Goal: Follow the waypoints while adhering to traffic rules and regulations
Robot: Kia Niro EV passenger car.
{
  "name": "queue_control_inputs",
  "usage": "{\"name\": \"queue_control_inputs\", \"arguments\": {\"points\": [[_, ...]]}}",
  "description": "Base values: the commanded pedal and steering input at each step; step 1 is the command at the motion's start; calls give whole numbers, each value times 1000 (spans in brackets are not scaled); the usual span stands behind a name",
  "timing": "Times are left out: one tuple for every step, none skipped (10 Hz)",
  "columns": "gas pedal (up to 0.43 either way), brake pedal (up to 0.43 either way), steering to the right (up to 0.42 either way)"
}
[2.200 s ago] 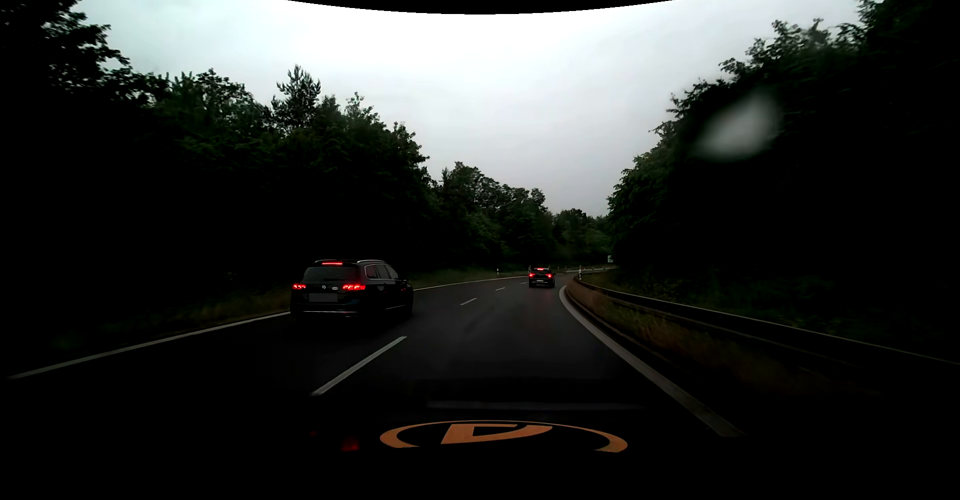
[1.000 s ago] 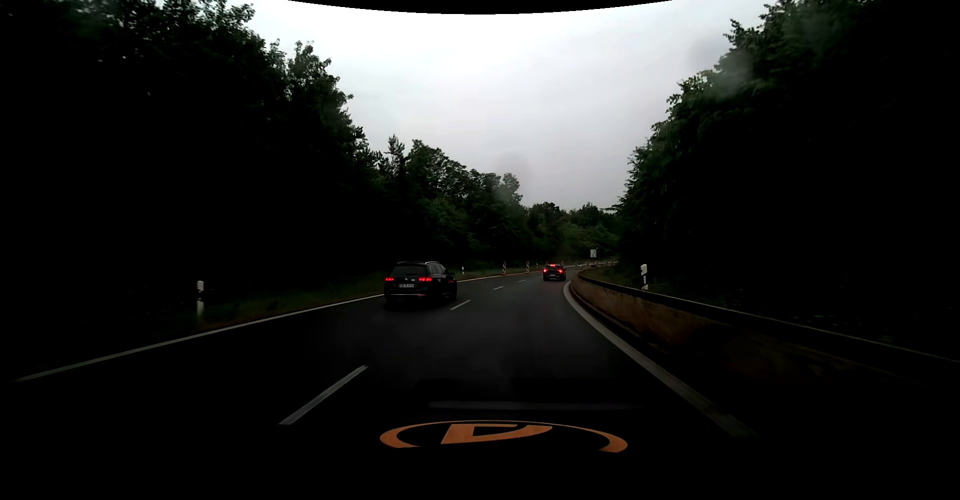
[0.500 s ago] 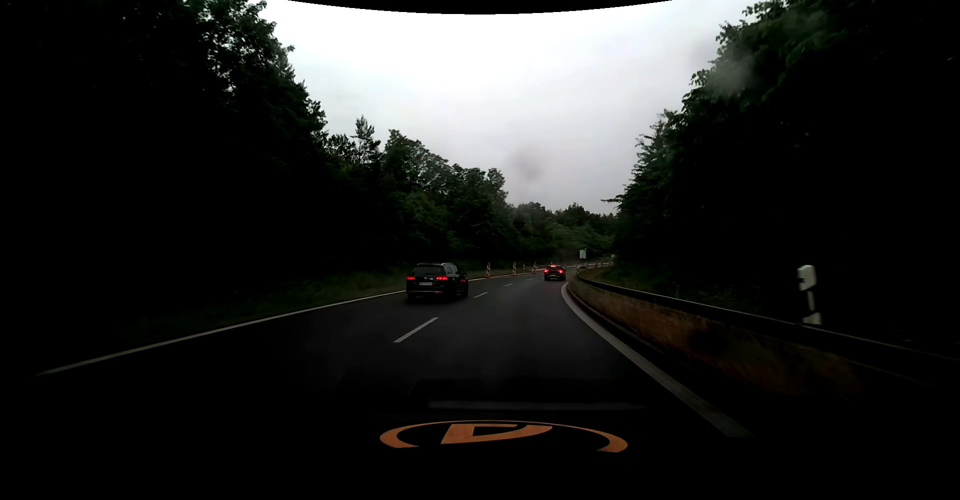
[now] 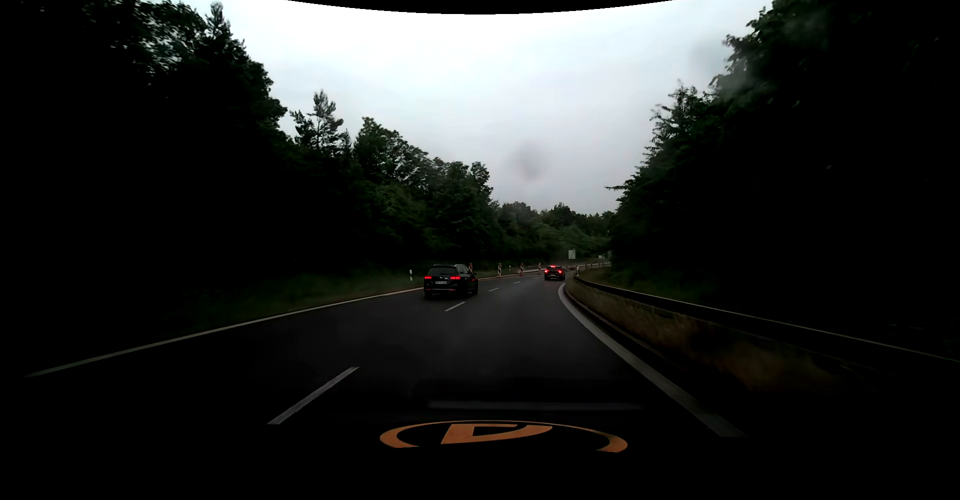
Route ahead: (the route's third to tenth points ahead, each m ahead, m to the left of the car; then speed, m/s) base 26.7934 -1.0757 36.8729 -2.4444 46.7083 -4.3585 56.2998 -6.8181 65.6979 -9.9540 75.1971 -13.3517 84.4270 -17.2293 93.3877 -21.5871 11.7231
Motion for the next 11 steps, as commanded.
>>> {"name": "queue_control_inputs", "arguments": {"points": [[39,0,25],[39,0,25],[39,0,24],[39,0,24],[39,0,24],[39,0,23],[39,0,23],[47,0,22],[47,0,20],[47,0,20],[47,0,20]]}}
